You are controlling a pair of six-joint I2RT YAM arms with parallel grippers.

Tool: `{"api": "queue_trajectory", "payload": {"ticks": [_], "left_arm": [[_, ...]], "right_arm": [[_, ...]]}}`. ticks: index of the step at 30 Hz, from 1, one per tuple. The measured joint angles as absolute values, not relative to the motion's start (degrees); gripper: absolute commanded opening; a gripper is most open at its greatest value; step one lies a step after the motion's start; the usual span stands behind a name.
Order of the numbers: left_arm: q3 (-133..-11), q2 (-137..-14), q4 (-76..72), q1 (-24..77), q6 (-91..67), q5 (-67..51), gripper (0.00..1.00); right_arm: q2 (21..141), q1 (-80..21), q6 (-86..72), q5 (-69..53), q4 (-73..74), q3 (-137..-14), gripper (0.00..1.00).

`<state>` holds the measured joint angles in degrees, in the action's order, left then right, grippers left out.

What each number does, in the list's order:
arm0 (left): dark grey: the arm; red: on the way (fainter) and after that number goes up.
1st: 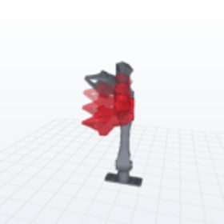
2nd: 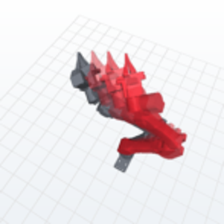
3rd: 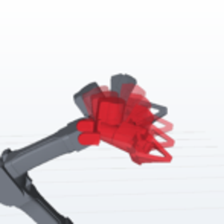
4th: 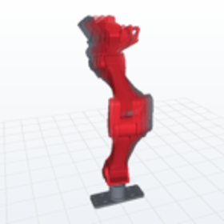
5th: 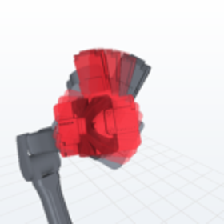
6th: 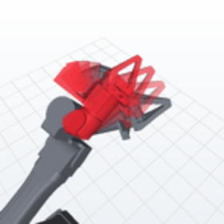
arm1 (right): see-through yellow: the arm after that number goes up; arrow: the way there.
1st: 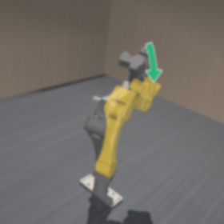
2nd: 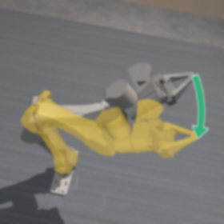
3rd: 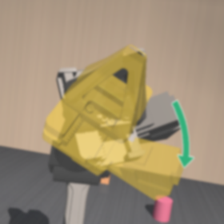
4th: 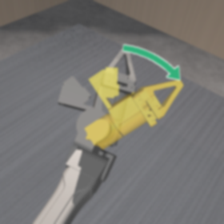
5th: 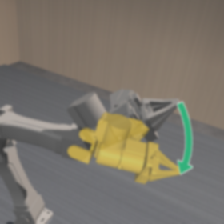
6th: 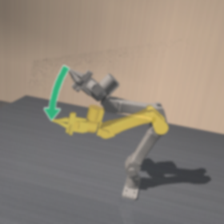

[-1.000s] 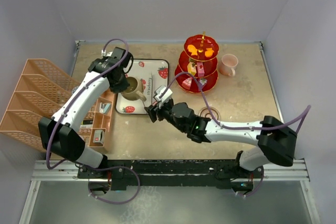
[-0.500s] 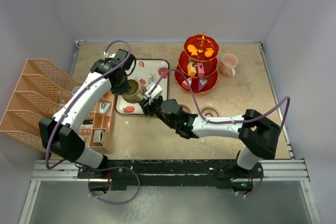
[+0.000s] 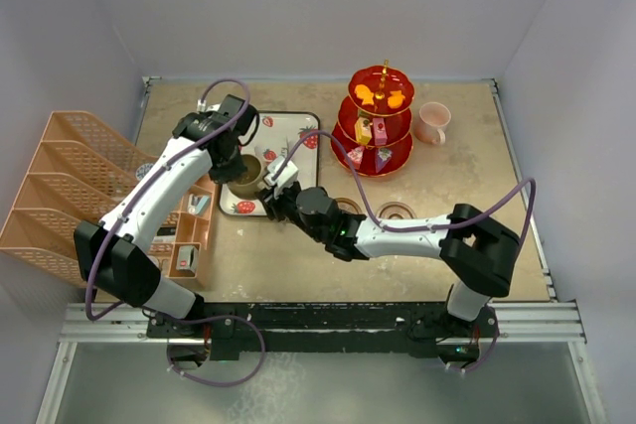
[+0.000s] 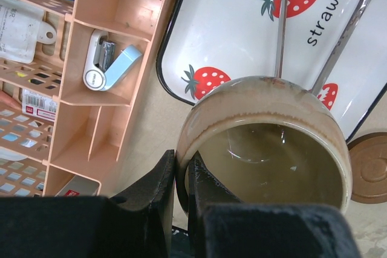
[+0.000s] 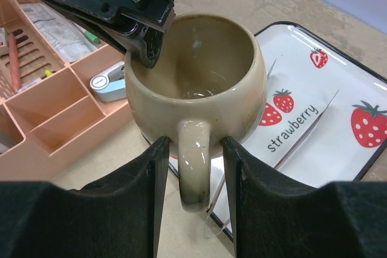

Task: Serve the afternoon tea
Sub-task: Place the cup on the coaster.

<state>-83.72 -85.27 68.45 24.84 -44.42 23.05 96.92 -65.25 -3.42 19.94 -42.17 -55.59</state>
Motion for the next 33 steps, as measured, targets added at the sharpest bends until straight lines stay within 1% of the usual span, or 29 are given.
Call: {"api": "queue_trajectory", "payload": {"ticks": [6,8,10,12,13,14,17,18,20,26,29,30,31,33], "left_arm": [[-84.0,-85.1,69.2,24.9,-44.4,23.4,0.00],[-84.1,-84.9,69.5,24.9,-44.4,23.6,0.00],[-84.3,-84.7,69.9,25.0,-44.4,23.9,0.00],[-84.7,-84.6,70.3,25.2,-44.4,24.4,0.00],[-84.9,-84.6,70.5,25.3,-44.4,24.6,0.00],[-85.1,-84.6,70.8,25.3,-44.4,24.9,0.00],[-85.8,-84.6,71.3,25.4,-44.4,25.5,0.00],[-85.8,-84.6,71.3,25.5,-44.4,25.6,0.00],[-86.0,-84.6,71.4,25.7,-44.4,25.8,0.00],[-86.1,-84.6,71.7,26.1,-44.4,26.3,0.00],[-86.7,-84.6,72.1,26.3,-44.4,26.5,0.00],[-86.9,-84.6,72.2,26.3,-44.3,26.7,0.00],[-87.2,-84.6,72.2,26.3,-44.3,26.9,0.00],[-87.4,-84.6,72.2,26.3,-44.1,27.3,0.00]], "right_arm": [[96.9,-65.3,-3.2,19.5,-41.0,-55.9,0.44],[96.9,-65.3,-3.0,19.1,-40.4,-56.3,0.39],[97.0,-65.3,-2.6,18.7,-39.8,-56.7,0.37],[97.1,-65.3,-2.4,18.5,-39.2,-57.2,0.32],[97.2,-65.3,-2.3,18.5,-38.9,-57.5,0.32],[97.2,-65.3,-2.2,18.5,-38.8,-57.7,0.32],[97.3,-65.3,-2.2,18.5,-37.8,-58.5,0.39],[97.3,-65.3,-2.2,18.5,-37.6,-58.7,0.39],[97.3,-65.3,-2.2,18.6,-37.1,-59.0,0.35],[97.3,-65.3,-1.9,18.7,-35.9,-59.3,0.30],[97.5,-65.3,-1.8,18.7,-35.5,-59.7,0.25],[97.6,-65.3,-1.8,18.8,-35.4,-60.0,0.23],[97.8,-65.3,-1.8,18.8,-35.4,-60.2,0.16],[98.1,-65.3,-1.8,18.9,-35.4,-60.6,0.10]]}}
